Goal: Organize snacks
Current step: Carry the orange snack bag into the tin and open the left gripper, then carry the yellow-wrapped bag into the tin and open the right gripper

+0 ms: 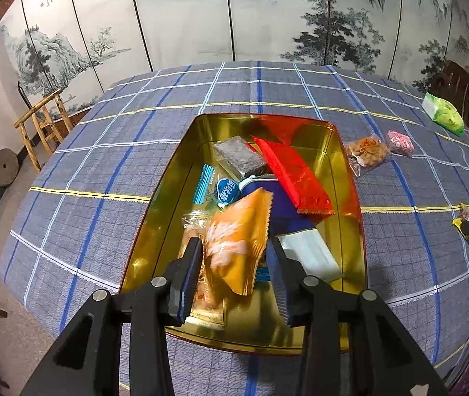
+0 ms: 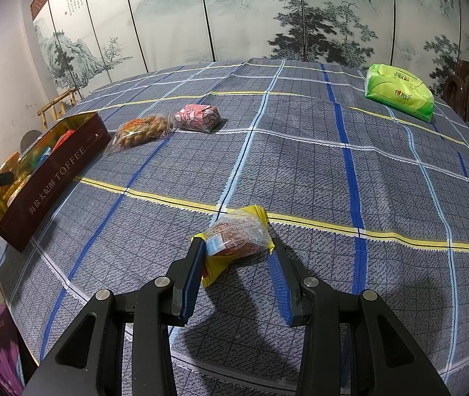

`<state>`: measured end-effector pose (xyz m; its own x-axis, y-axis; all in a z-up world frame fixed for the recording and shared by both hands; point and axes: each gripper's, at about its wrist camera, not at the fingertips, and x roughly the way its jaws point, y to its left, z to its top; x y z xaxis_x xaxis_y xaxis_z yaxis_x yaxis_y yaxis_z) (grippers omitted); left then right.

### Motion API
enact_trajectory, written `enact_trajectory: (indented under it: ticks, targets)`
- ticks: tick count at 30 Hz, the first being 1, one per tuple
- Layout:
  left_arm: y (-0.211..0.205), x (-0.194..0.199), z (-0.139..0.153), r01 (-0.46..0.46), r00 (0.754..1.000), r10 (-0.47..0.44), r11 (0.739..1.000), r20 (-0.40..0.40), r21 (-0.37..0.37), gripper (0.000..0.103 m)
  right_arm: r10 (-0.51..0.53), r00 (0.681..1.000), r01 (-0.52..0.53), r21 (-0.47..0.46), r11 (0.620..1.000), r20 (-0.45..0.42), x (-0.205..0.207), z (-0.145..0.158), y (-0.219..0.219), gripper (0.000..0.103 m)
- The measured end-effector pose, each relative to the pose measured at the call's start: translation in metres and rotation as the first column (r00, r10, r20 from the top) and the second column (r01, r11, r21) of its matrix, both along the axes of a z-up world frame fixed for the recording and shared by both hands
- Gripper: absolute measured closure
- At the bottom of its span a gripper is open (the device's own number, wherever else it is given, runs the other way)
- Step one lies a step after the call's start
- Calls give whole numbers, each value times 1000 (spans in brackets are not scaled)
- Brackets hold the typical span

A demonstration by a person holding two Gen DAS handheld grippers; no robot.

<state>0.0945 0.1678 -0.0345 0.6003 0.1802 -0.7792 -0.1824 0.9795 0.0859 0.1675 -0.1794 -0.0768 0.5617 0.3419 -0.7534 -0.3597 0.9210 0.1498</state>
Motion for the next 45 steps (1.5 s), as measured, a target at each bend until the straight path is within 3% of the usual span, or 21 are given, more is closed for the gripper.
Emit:
enact_trajectory:
  ticks: [20,31,38,40,42,44,45]
  targets:
    - [3,-14,19,-13,999,12,1000,38,19,65,-13,1000,13,18,1000,-11,-3,1,-3,63]
    - [0,-27,24,-1,999,0,1000,48,15,64,28,999,-29,31,999,27,-15,27,16,64]
    - [2,-29,25,-4,999,3,1000,41,12,64,13,1000,-13,38,999,-14,-11,17,14,64]
    - [1,-29,24,0,999,0,1000,35,4,64,26,999,-25,52,998,-29,-7,16,17,61]
    - [1,-28,23,3,999,-3,1000,32,5,64,33,999,-32,37,999,-30,-4,15,22,39]
    - [-1,-27,23,10,1000,-11,1000,27,10,64,46,998,-45,15,999,-41,-1,12,31,29]
    - [-1,-26,22,12,1000,-13,1000,27,11,64,51,998,-51,-3,999,-40,1,9,36,29]
